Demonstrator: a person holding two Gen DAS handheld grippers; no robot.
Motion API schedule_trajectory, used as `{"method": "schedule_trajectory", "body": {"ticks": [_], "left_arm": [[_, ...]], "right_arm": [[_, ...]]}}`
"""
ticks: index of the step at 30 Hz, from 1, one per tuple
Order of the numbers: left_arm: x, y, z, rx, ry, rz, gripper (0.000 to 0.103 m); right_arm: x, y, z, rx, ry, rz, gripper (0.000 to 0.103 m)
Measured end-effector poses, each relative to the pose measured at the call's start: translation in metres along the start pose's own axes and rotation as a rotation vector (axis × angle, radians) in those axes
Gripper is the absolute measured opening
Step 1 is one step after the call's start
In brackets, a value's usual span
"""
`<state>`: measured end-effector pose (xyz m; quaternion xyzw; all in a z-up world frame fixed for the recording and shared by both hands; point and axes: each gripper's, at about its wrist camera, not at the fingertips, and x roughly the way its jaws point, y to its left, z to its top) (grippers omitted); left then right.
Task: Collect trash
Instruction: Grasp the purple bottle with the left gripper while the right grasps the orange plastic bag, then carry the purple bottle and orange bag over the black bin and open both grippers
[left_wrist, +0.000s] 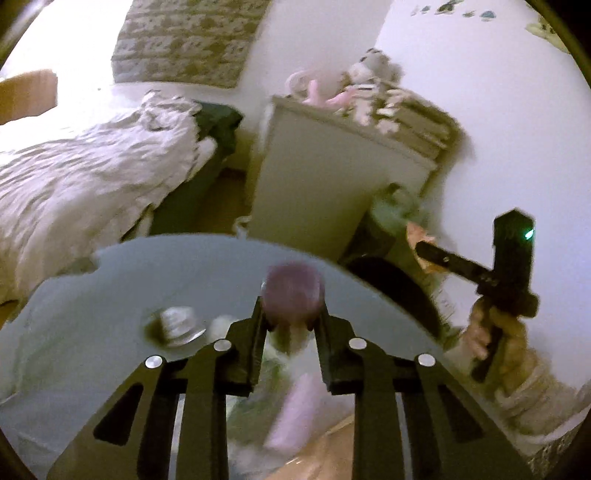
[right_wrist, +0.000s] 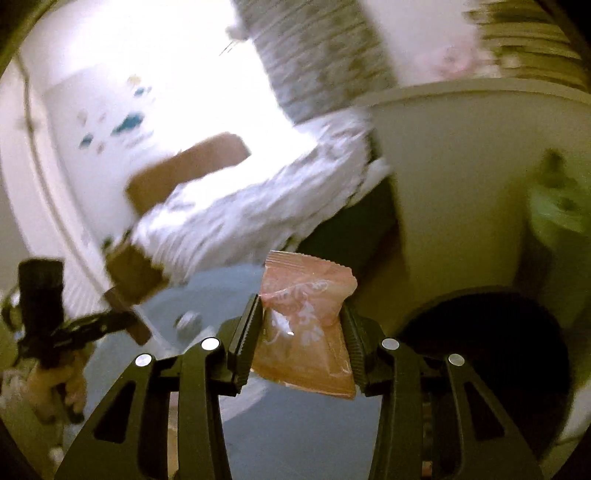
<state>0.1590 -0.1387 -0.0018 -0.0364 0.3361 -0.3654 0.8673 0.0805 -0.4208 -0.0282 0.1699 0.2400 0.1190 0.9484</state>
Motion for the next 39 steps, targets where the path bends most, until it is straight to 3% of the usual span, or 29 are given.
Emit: {"method": "schedule_trajectory", "body": {"ticks": [8,18,28,39], "left_arm": [[0.051,-0.078,0.03,0.032,-0.029,-0.154,0.025],[0.135,-0.139,0.04,0.063,0.033,-0.25,0.025],[0.174,-0.156,0.03,0.068,0.1,-0.248,0.025],[0.185,-0.163,0.026,0.073,0.121,-0.238,0.025]], "right_arm": [[-0.042,-0.091,-0.013,0.192,-0.152,-0.157,0.042],[-0.04,-0.158,-0.02,0.302,-0.147,-0.251,0.042],[-0.038,-0.173,-0.027,0.348,-0.131,-0.251,0.042],[-0.037,-0.169,-0.031,0.366,-0.116,-0.245,0.042]]}}
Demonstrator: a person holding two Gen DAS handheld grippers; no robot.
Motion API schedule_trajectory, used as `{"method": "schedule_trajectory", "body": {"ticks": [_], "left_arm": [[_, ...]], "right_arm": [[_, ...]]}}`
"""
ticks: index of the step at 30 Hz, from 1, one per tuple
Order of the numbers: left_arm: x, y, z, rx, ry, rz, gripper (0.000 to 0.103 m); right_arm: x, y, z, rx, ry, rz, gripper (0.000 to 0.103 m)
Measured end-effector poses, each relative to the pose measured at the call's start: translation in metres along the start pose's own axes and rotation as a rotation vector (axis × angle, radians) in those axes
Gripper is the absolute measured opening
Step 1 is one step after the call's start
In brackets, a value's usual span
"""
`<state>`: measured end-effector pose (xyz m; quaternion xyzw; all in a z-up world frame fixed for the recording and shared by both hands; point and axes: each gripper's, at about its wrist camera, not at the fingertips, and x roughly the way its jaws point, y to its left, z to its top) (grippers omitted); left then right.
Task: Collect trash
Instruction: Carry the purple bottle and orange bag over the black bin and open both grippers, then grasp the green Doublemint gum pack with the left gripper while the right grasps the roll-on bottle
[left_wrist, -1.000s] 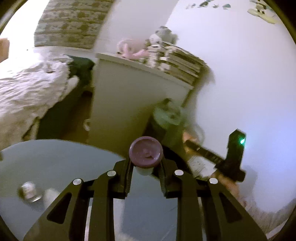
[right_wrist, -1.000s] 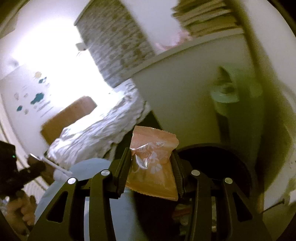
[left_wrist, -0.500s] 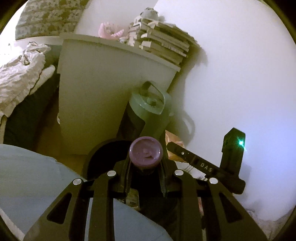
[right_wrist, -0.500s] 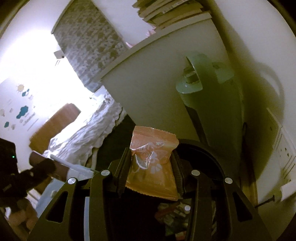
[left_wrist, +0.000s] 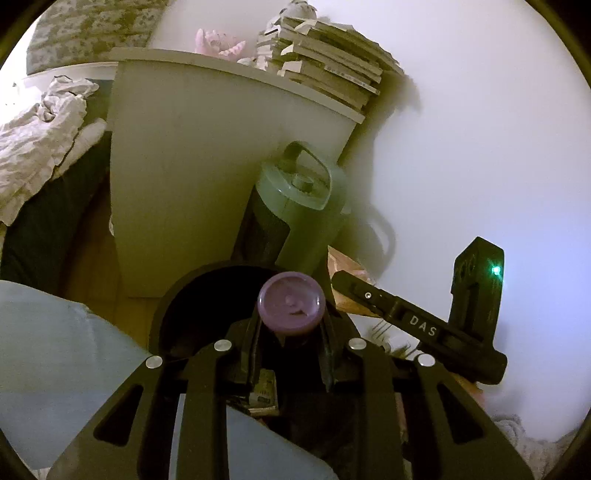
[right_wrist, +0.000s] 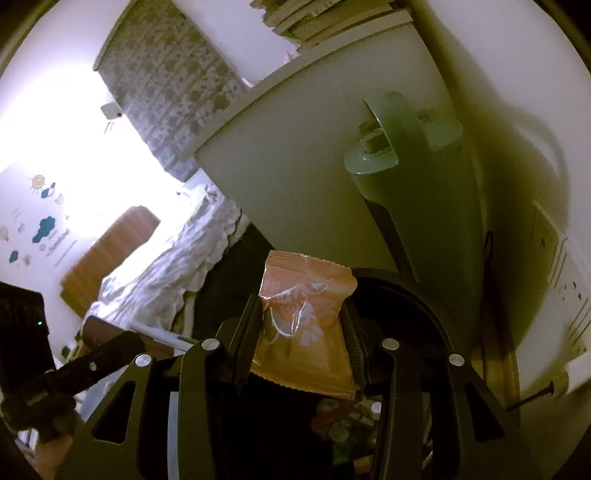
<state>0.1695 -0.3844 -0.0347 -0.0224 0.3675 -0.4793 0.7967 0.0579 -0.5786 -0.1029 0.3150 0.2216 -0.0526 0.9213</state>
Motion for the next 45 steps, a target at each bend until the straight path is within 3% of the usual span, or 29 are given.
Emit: {"method": "schedule_trajectory", "body": {"ticks": [11,14,15,17,19,26,33,39,42,45], "left_arm": [[0.006,-0.003,0.0,0.0,0.01,0.018,0.026],[0.007,-0.003,-0.001,-0.003,0.018,0.032,0.028],[0.007,-0.003,-0.001,-0.003,0.021,0.036,0.031],[0.004,-0.003,-0.002,-0.006,0.015,0.041,0.043],[-0.001,-0.003,-0.002,-0.011,-0.001,0.055,0.064],[-0.027,-0.002,-0.003,-0.021,-0.046,0.094,0.083],[-0.077,0.014,-0.022,-0.047,-0.063,0.155,0.084],[-0.146,0.061,-0.058,-0.109,-0.048,0.271,0.084],[-0.17,0.088,-0.076,-0.128,0.003,0.335,0.083],[-0.179,0.117,-0.092,-0.148,0.078,0.375,0.065]], "right_arm": [[0.002,-0.003,-0.003,0.028,0.019,-0.004,0.046],[0.001,-0.005,-0.003,0.052,0.017,-0.001,0.059],[0.0,-0.006,-0.003,0.059,0.01,-0.001,0.065],[-0.003,-0.006,-0.004,0.063,-0.005,-0.001,0.067],[-0.003,-0.007,-0.004,0.067,-0.006,0.001,0.069],[-0.005,-0.006,-0.005,0.073,-0.016,-0.006,0.073],[-0.001,0.001,-0.008,0.049,0.001,-0.002,0.073],[0.001,0.019,-0.015,-0.016,0.026,0.018,0.073],[0.001,0.035,-0.022,-0.066,0.04,0.038,0.073],[0.0,0.053,-0.03,-0.126,0.055,0.073,0.073]]}}
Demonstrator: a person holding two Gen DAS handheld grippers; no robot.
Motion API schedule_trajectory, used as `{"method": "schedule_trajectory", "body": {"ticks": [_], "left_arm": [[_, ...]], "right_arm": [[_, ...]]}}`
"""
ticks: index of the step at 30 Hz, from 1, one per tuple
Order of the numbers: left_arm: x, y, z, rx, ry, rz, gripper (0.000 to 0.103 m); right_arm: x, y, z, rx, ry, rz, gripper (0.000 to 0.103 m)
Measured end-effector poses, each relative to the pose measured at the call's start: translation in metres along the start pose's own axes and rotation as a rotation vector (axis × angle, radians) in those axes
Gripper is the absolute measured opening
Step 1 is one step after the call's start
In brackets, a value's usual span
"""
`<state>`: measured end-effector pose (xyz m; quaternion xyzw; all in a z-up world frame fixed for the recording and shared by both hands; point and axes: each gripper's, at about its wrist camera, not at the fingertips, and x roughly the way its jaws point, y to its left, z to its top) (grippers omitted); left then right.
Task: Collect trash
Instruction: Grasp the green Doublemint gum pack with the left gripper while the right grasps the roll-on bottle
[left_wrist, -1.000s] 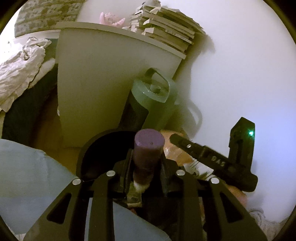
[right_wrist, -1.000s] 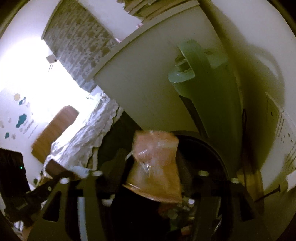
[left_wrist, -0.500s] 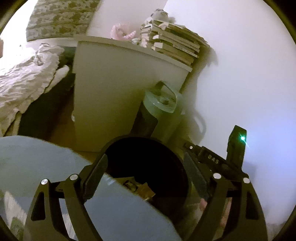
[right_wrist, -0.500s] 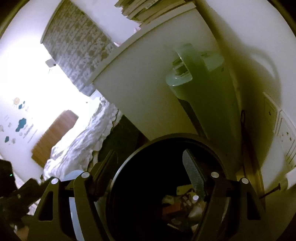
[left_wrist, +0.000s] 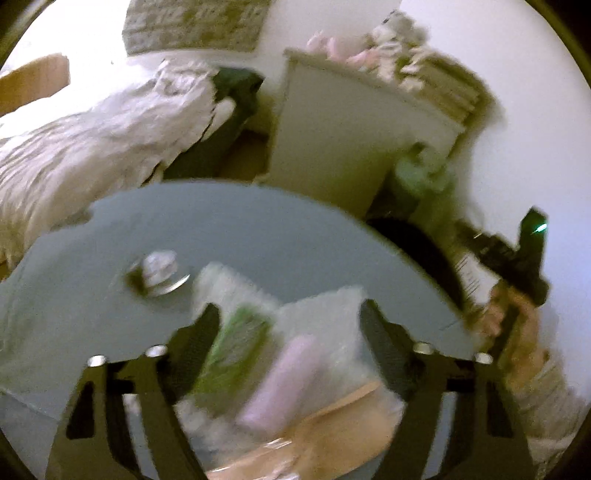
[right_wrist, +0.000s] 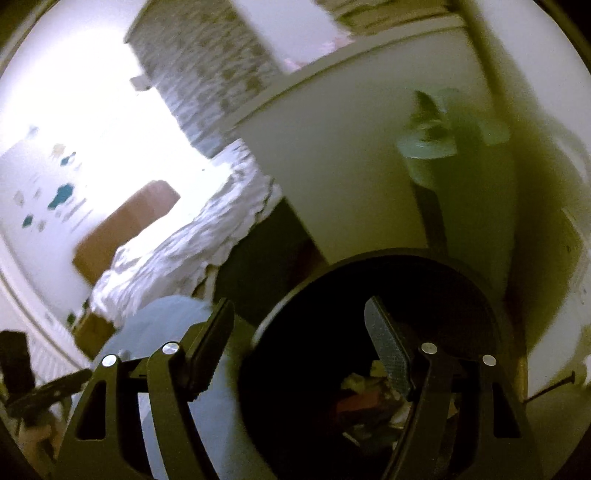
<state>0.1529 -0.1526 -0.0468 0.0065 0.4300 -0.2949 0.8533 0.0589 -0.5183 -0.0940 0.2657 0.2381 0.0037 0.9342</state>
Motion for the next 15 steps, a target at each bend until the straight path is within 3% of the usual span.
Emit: {"method": "schedule_trajectory", "body": {"ticks": [1,4,11,13,15], "left_arm": [[0.002,0.008,-0.003,-0.002,0.019,0.004,0.056],[0.012,0.025,-0.009,0.019,0.07,0.031,0.043],[0.024,0.032,-0.011,0.068,0.096,-0.033,0.044],[0.026,0.027,-0.011,0.106,0.082,-0.021,0.044],[0.027,0.024,-0.011,0.14,0.078,-0.013,0.042]], "right_arm": [[0.001,0.008,-0.003,-0.025,0.008,0.011,0.073],[0.006,0.03,-0.011,-0.081,0.041,0.044,0.073],[0.024,0.093,-0.023,-0.212,0.15,0.126,0.073],[0.037,0.124,-0.024,-0.299,0.222,0.15,0.073],[0.044,0.154,-0.023,-0.363,0.24,0.185,0.073]]}}
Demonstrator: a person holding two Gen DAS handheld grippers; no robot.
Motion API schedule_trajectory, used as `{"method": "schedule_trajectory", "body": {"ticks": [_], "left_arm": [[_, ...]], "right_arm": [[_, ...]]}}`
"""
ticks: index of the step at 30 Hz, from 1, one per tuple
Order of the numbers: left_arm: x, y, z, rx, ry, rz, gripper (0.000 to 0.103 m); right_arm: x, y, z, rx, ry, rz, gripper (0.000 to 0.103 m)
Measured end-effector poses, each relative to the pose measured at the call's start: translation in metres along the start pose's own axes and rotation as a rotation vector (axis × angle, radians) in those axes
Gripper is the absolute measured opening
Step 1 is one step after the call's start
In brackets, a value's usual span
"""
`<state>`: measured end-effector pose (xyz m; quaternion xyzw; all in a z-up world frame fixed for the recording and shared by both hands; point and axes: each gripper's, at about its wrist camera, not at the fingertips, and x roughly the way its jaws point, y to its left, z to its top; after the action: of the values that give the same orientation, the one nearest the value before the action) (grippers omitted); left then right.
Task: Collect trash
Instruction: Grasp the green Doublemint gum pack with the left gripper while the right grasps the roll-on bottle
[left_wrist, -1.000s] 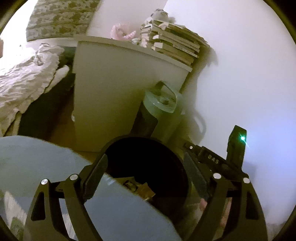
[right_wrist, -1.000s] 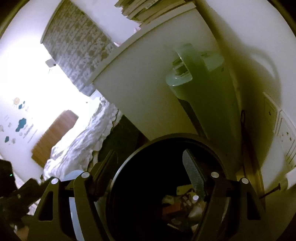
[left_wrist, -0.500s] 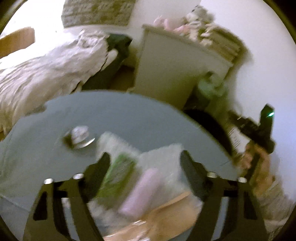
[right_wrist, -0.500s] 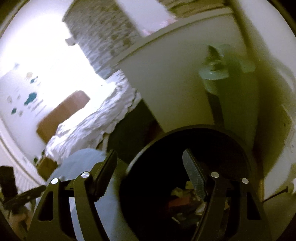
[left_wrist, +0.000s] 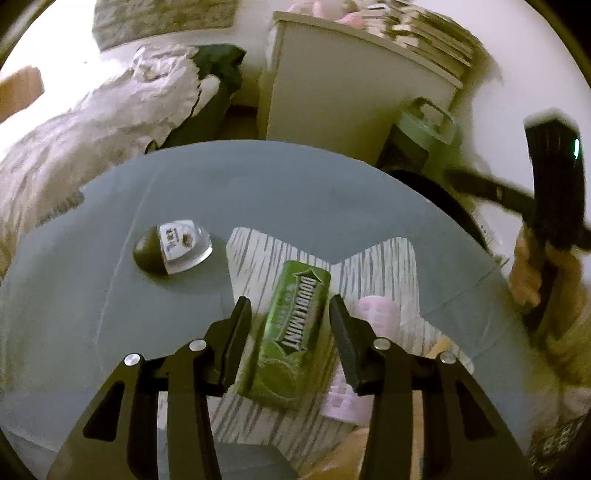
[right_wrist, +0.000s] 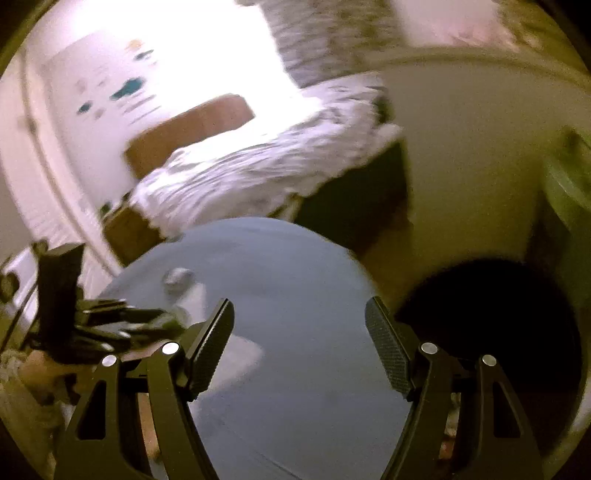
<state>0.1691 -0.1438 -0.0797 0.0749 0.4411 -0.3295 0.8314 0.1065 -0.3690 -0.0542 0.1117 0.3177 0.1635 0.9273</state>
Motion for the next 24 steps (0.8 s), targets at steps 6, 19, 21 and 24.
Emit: {"method": "schedule_trajectory", "body": {"ticks": [6,19,21,24], "left_arm": [[-0.015,0.019,-0.017,-0.09,-0.041,-0.014,0.032],[-0.072,0.066,-0.074,-0.325,-0.107,0.06,0.032],[-0.076,0.069,-0.078,-0.346,-0.123,0.063,0.032],[-0.084,0.07,-0.08,-0.363,-0.157,0.056,0.032]], "right_arm": [[0.062,0.084,0.055,-0.199,0.152,0.088,0.073],[0.202,0.195,0.039,-0.558,0.415,0.087,0.048],[0.203,0.192,0.04,-0.516,0.429,0.084,0.048],[0.191,0.186,0.038,-0.486,0.419,0.082,0.047]]}}
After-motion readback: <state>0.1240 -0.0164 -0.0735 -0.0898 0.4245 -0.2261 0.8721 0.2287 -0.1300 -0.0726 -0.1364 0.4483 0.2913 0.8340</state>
